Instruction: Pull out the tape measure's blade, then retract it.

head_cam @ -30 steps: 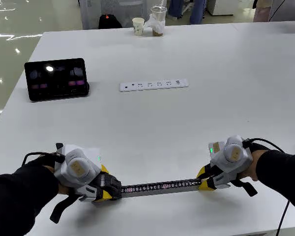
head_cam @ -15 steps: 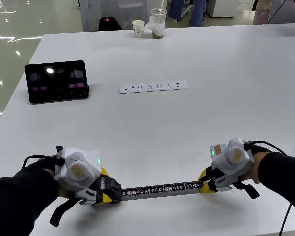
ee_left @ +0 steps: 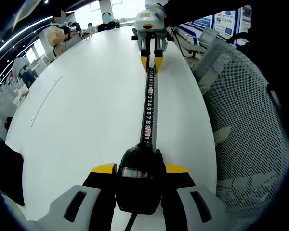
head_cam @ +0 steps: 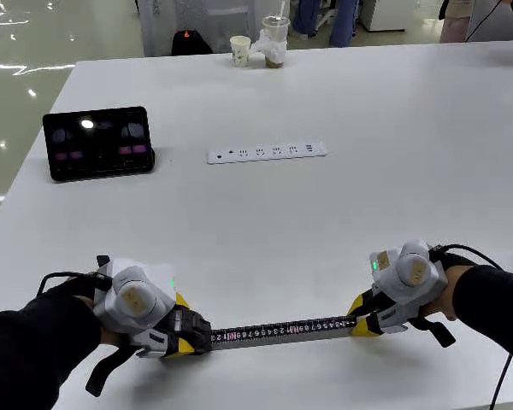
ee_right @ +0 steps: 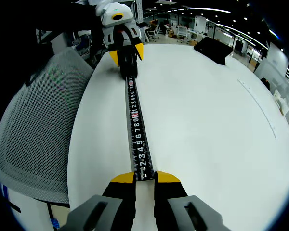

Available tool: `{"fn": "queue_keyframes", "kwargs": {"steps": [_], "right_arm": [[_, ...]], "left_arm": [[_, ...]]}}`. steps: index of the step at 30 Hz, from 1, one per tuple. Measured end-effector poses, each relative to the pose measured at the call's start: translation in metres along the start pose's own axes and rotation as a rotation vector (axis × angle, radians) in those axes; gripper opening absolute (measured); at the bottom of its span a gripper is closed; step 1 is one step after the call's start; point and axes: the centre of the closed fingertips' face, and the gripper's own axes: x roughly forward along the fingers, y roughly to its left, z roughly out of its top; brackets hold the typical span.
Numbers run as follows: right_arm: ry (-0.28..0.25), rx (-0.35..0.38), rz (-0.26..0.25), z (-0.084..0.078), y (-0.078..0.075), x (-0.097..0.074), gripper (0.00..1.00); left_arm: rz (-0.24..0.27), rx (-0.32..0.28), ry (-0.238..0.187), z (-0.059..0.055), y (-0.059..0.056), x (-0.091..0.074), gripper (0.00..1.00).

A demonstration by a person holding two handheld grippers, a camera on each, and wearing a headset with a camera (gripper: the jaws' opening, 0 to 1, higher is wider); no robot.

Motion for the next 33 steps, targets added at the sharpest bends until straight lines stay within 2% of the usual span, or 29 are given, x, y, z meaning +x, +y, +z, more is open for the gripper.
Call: {"fn": "queue_keyframes", "kwargs": {"steps": [8,21,25,26,33], "right_arm": [[-0.004,0.027,0.001,0.0016,-0.0008,0.0006,0.11],[0.094,-0.034,0.006,0.0016,-0.0008,0.0023,0.12],[0.102,-0.027,0.003,0.0013,0.0,0.002,0.13],[0.107,-0.044,-0.007,0.001,0.0002,0.0023,0.13],[0.129,-0.028,-0.024,0.0017,-0.0014,0.0032,0.13]], "left_arm": [[0.005,0.0,-0.004,0.0019,0.0008,0.0017,0.3],[0.019,-0.023,0.0,0.0033,0.0023,0.0037,0.31],[0.021,-0.029,0.003,0.0026,0.0023,0.003,0.32],[0.022,-0.028,0.005,0.0024,0.0023,0.0029,0.32],[0.018,-0.014,0.037,0.0016,0.0012,0.0028,0.31]]}}
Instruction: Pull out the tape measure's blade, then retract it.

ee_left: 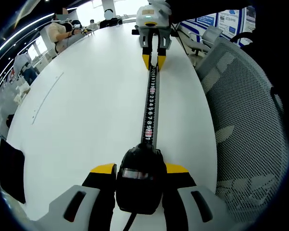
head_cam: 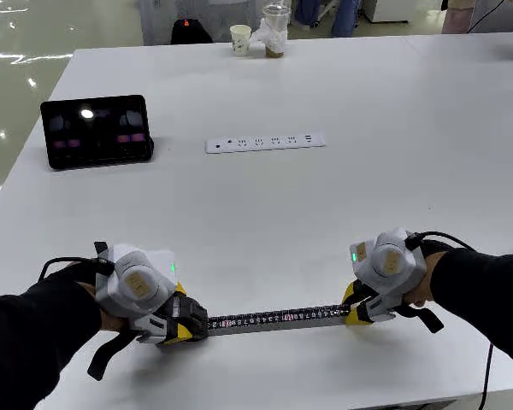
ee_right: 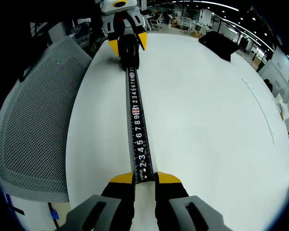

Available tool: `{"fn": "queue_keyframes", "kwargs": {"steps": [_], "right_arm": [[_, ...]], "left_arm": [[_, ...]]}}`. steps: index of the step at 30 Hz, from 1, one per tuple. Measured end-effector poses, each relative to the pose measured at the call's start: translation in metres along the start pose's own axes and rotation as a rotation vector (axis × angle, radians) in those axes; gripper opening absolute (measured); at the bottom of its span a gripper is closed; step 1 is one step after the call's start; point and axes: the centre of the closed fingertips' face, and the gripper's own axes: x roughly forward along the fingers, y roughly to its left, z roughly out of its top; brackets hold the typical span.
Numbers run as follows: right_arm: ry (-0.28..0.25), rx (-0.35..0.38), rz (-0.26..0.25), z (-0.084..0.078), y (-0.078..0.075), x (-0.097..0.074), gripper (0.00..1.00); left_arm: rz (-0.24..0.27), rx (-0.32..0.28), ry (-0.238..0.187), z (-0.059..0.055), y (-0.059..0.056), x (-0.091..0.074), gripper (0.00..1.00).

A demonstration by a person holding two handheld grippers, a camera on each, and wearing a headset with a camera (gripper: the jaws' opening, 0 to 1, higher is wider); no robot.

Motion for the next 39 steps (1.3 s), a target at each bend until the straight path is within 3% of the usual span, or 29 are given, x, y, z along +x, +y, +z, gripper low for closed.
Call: {"fn": "queue_keyframes", "kwargs": {"steps": [5,12,15,16,19,24,29,32,37,39], "right_arm": [[0.004,0.013,-0.002,0.0,0.0,0.0,0.13],[0.028,-0.046,0.007,0.0,0.004,0.0,0.14],[0.041,-0.044,0.02,-0.001,0.007,0.0,0.19],[0.051,-0.046,0.035,-0.001,0.011,-0.001,0.24],[0.08,-0.093,0.045,-0.002,0.015,-0.005,0.36],[0.064,-0.11,0.036,0.005,0.014,-0.012,0.35],[0.05,-0.117,0.027,0.012,0.013,-0.018,0.37],[0.04,-0.08,0.016,0.014,0.012,-0.022,0.39],[-0.012,0.019,-0.033,0.017,0.009,-0.028,0.44],[-0.032,0.058,-0.051,0.016,0.008,-0.031,0.45]], "left_arm": [[-0.008,-0.003,0.017,-0.002,0.001,-0.002,0.31],[-0.016,0.005,0.044,-0.005,0.006,-0.011,0.39],[-0.023,-0.016,0.043,-0.005,0.008,-0.015,0.41],[-0.043,-0.059,0.028,-0.003,0.004,-0.016,0.42],[-0.06,-0.06,0.029,-0.005,0.001,-0.021,0.47],[-0.076,-0.08,0.032,-0.009,-0.003,-0.026,0.52],[-0.069,-0.102,0.02,-0.011,0.0,-0.033,0.58],[-0.044,-0.131,-0.004,-0.01,0.005,-0.037,0.63],[0.004,-0.223,-0.059,-0.005,0.012,-0.045,0.72],[0.002,-0.275,-0.07,-0.006,0.011,-0.045,0.75]]}}
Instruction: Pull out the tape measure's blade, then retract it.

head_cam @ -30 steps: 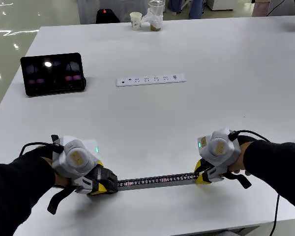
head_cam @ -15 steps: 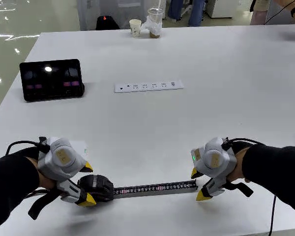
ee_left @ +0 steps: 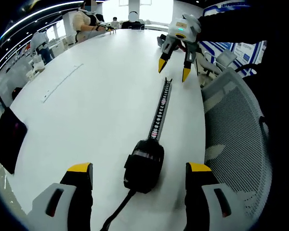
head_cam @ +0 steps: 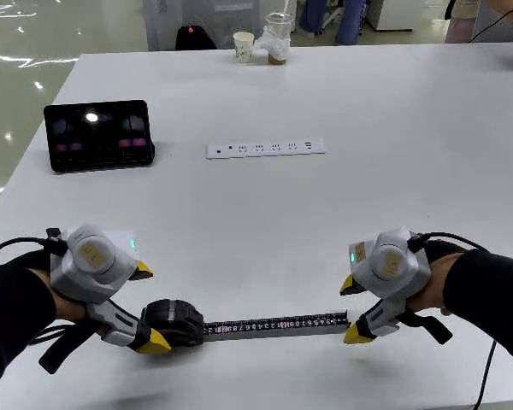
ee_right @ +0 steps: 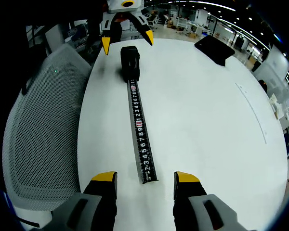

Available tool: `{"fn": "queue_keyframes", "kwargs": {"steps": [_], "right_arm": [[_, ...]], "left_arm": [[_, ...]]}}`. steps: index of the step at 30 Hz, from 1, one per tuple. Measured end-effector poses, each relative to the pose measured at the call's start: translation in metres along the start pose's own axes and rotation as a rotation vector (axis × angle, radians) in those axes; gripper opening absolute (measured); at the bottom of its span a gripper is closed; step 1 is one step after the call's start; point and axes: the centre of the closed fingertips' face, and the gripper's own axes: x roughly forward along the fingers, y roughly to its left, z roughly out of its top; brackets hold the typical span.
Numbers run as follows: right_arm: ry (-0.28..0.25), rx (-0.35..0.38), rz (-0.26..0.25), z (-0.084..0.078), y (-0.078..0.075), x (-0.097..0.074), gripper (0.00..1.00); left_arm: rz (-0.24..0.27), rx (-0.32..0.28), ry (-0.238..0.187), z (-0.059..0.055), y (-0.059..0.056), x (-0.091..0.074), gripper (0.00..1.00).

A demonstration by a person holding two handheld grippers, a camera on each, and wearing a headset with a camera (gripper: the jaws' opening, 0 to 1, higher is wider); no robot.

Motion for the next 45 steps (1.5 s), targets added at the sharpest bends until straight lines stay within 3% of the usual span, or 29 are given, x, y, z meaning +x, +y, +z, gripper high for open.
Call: {"fn": "queue_keyframes", "kwargs": {"steps": [6,9,14,18,20,27,31,38,45], "right_arm": [[-0.055,0.069,-0.032,-0.002,0.002,-0.008,0.48],[-0.094,0.125,-0.067,-0.003,-0.001,-0.013,0.53],[-0.151,0.213,-0.116,-0.004,-0.005,-0.019,0.61],[-0.204,0.263,-0.13,-0.004,-0.003,-0.024,0.67],[-0.224,0.293,-0.141,-0.006,-0.002,-0.027,0.69],[-0.287,0.349,-0.211,-0.012,-0.005,-0.035,0.79],[-0.323,0.381,-0.239,-0.015,-0.005,-0.04,0.86],[-0.332,0.407,-0.284,-0.029,-0.001,-0.044,0.95],[-0.332,0.435,-0.295,-0.044,0.006,-0.046,0.99]], "left_arm": [[0.042,-0.043,-0.027,0.002,0.0,-0.002,0.85],[0.07,-0.11,-0.083,0.009,-0.001,-0.002,0.87],[0.117,-0.185,-0.115,0.009,0.002,-0.004,0.95],[0.194,-0.204,-0.193,0.014,0.011,-0.011,0.99],[0.247,-0.245,-0.217,0.012,0.018,-0.017,0.99],[0.311,-0.345,-0.27,0.0,0.023,-0.03,0.99],[0.329,-0.34,-0.296,-0.003,0.019,-0.037,0.99],[0.333,-0.369,-0.309,-0.015,0.01,-0.042,0.99],[0.359,-0.38,-0.304,-0.035,0.005,-0.043,0.99]]}}
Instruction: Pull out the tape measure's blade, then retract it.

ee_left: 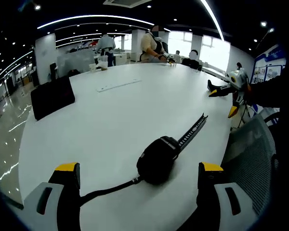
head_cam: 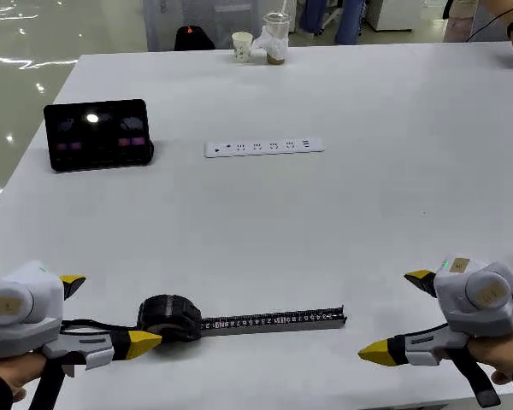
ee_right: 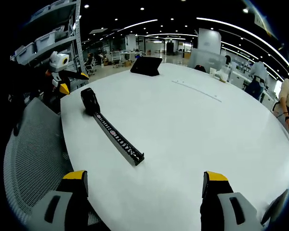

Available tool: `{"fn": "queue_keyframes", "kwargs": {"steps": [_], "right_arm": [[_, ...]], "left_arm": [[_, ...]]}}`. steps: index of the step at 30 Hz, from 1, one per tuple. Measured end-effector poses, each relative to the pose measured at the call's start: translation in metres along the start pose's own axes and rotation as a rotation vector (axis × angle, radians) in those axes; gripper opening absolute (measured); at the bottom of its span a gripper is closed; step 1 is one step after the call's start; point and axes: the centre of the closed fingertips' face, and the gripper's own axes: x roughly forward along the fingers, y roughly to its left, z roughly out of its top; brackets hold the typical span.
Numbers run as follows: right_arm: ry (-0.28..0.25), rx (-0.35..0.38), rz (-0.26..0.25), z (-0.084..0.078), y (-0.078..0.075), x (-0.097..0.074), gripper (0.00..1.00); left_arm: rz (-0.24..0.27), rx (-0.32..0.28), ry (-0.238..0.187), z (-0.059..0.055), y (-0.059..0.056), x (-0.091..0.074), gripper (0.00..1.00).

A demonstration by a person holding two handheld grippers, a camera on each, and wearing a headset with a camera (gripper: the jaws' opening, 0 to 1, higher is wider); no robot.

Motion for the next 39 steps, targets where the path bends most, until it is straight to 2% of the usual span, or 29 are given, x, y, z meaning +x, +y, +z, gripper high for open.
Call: {"fn": "queue_keyframes", "kwargs": {"steps": [4,14,16,21,32,35,39], "right_arm": [[-0.008,0.022,-0.017,-0.009,-0.002,-0.004,0.99],[-0.008,0.033,-0.039,-0.023,0.004,-0.016,0.99],[-0.01,0.039,-0.041,-0.025,0.003,-0.017,0.99],[-0.014,0.037,-0.04,-0.027,0.004,-0.02,0.99],[-0.063,0.04,-0.029,-0.022,0.005,-0.023,0.99],[-0.051,0.04,-0.028,-0.024,0.006,-0.023,0.99],[-0.01,0.058,-0.009,-0.031,0.01,-0.023,0.99]], "left_arm": [[0.004,0.017,0.009,-0.01,-0.001,-0.004,0.99],[0.018,0.035,-0.007,-0.017,0.0,-0.01,0.99],[0.019,0.041,0.002,-0.02,0.0,-0.01,0.99],[0.017,0.034,0.009,-0.024,-0.001,-0.012,0.99],[0.003,0.021,0.016,-0.028,-0.009,-0.012,0.99],[0.003,0.019,0.018,-0.028,-0.012,-0.011,0.99],[0.0,0.008,0.026,-0.029,-0.017,-0.007,0.99]]}}
